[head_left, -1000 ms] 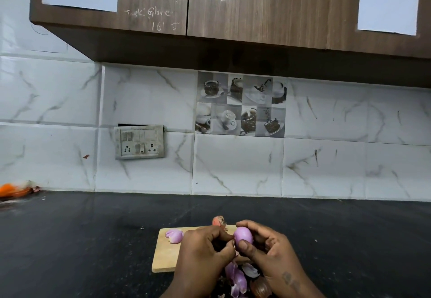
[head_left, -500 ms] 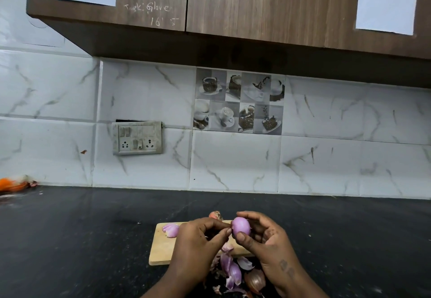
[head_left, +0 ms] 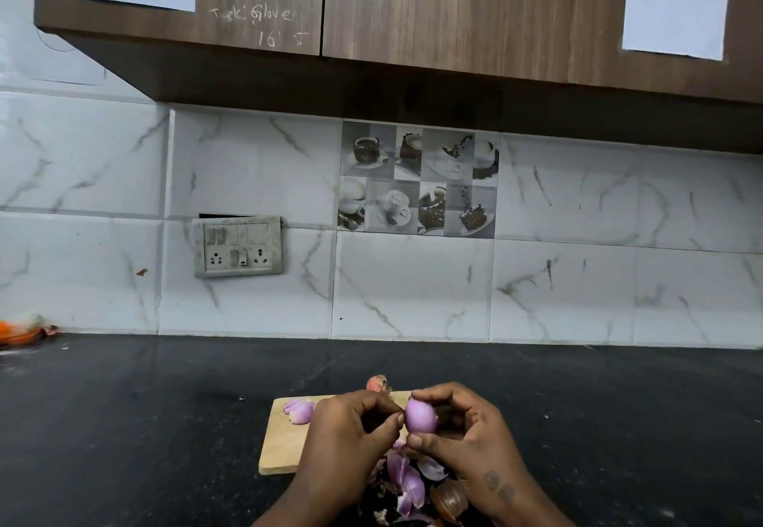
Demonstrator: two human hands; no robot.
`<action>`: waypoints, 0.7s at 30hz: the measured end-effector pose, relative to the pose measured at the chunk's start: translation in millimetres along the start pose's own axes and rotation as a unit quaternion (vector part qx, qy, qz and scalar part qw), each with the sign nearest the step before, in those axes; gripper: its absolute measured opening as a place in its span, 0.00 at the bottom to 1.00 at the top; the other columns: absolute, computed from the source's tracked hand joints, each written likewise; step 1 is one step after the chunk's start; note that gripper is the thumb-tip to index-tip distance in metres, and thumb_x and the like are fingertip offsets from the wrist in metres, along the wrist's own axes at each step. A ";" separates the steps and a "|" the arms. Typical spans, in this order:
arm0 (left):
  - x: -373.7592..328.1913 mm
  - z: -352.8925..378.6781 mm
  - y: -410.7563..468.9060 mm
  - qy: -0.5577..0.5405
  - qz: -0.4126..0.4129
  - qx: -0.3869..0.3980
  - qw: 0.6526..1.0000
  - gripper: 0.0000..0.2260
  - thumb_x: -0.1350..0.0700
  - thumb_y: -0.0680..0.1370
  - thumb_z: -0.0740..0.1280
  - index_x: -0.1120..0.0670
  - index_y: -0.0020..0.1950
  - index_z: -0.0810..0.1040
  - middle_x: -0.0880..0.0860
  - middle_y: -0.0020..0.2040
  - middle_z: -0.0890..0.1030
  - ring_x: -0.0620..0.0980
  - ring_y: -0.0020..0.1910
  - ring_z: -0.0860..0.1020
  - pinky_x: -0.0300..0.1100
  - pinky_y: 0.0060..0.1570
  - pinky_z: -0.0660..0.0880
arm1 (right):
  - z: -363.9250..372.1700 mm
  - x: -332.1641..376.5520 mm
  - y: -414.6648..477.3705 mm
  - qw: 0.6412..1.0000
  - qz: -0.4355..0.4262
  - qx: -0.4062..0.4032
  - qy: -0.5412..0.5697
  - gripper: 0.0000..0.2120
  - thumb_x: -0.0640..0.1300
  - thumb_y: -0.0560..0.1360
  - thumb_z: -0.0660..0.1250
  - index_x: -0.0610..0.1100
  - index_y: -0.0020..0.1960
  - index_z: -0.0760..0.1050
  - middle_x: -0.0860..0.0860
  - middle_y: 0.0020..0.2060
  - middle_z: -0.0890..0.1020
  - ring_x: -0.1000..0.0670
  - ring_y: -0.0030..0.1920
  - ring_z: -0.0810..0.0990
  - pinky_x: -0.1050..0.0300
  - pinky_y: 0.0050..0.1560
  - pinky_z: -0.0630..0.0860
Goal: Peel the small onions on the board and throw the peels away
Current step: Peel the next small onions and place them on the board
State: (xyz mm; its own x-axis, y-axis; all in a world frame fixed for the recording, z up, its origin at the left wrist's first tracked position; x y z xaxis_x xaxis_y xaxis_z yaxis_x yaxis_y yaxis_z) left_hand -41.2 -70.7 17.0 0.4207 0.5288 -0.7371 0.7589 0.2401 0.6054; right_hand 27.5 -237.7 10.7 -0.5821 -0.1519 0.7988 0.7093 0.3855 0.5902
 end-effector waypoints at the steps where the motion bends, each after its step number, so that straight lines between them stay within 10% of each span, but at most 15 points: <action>1: 1.5 -0.5 0.2 -0.002 -0.002 0.004 1.000 0.07 0.62 0.75 0.76 0.51 0.39 0.87 0.48 0.35 0.86 0.44 0.34 0.83 0.35 0.36 0.77 | 1.1 1.0 -0.4 1.000 -0.002 0.004 -0.001 0.20 0.25 0.63 0.80 0.41 0.50 0.85 0.45 0.48 0.88 0.46 0.47 0.88 0.55 0.46 0.83; 10: -2.6 -1.9 -1.4 -0.025 0.014 -0.015 0.999 0.08 0.65 0.74 0.75 0.53 0.38 0.84 0.50 0.33 0.84 0.40 0.30 0.80 0.33 0.33 0.74 | 5.3 -2.4 0.0 0.999 0.011 0.019 0.029 0.23 0.27 0.63 0.81 0.42 0.54 0.83 0.44 0.52 0.86 0.48 0.51 0.86 0.55 0.47 0.83; 15: -11.3 -3.0 -3.5 0.035 0.114 -0.053 0.991 0.11 0.65 0.72 0.75 0.48 0.38 0.83 0.44 0.36 0.83 0.44 0.34 0.82 0.34 0.34 0.76 | 9.0 -4.8 1.0 0.993 0.049 0.026 0.102 0.27 0.52 0.65 0.82 0.44 0.61 0.83 0.39 0.55 0.86 0.39 0.56 0.86 0.44 0.56 0.83; 21: -9.3 -3.5 -3.8 0.058 0.151 -0.061 0.985 0.10 0.62 0.74 0.76 0.45 0.42 0.84 0.40 0.39 0.83 0.44 0.39 0.83 0.41 0.39 0.80 | 4.0 -12.1 2.2 0.989 0.081 0.022 0.124 0.28 0.51 0.63 0.83 0.41 0.59 0.83 0.36 0.52 0.86 0.36 0.46 0.86 0.36 0.53 0.81</action>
State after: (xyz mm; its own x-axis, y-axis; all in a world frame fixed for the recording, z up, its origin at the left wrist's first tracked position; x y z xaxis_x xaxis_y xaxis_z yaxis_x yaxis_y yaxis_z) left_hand -49.7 -73.7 22.7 0.5535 0.6787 -0.4827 0.5393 0.1495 0.8287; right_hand 34.5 -231.4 1.9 -0.3428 -0.3007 0.8900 0.7640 0.4620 0.4504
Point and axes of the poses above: each hand's wrist, its own y-axis towards the middle knuckle, its own z-axis out of the palm, x = y × z, the point moved 6 cm from there along y, towards the middle knuckle
